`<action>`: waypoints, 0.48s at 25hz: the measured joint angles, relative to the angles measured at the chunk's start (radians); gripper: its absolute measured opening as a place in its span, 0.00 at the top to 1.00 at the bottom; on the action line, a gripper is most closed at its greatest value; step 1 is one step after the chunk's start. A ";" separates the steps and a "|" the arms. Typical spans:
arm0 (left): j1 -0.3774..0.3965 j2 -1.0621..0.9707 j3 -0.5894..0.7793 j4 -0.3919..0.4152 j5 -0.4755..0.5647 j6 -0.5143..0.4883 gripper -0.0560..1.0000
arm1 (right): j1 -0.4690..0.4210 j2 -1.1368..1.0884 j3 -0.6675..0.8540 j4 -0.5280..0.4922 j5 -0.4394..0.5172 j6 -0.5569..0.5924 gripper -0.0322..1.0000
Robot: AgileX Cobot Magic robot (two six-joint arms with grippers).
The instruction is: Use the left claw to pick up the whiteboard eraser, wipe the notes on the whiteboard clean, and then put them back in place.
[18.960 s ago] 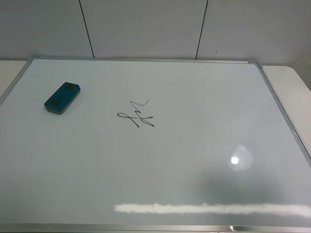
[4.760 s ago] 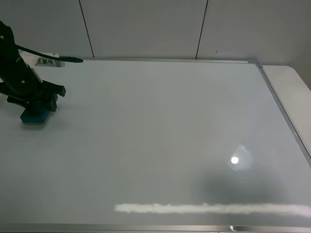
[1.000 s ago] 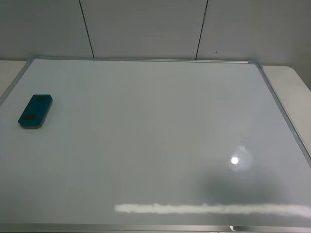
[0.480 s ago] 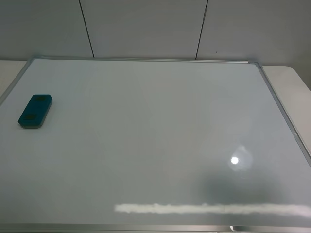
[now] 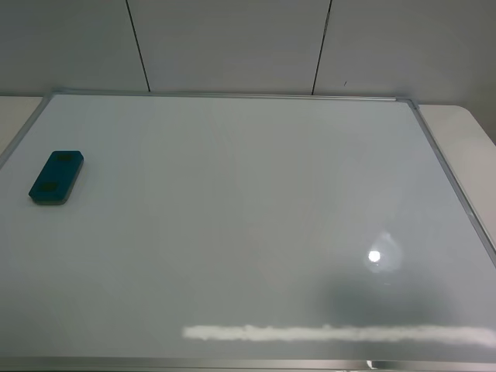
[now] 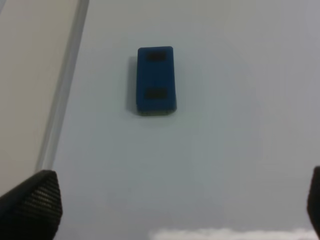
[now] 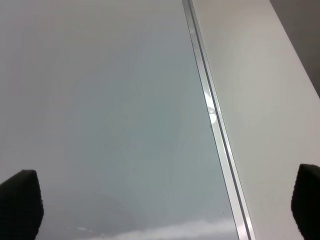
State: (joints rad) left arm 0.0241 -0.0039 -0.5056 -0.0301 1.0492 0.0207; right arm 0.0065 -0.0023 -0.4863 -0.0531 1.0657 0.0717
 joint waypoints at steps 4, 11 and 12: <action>0.000 0.000 0.000 0.023 0.000 -0.029 0.01 | 0.000 0.000 0.000 0.000 0.000 0.000 0.01; 0.000 0.000 0.000 0.030 0.000 -0.033 0.01 | 0.000 0.000 0.000 0.000 0.000 0.000 0.01; 0.000 0.000 0.000 0.030 0.000 -0.033 0.01 | 0.000 0.000 0.000 0.000 0.000 0.000 0.01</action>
State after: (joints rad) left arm 0.0241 -0.0039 -0.5056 0.0000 1.0492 -0.0126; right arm 0.0065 -0.0023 -0.4863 -0.0531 1.0657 0.0717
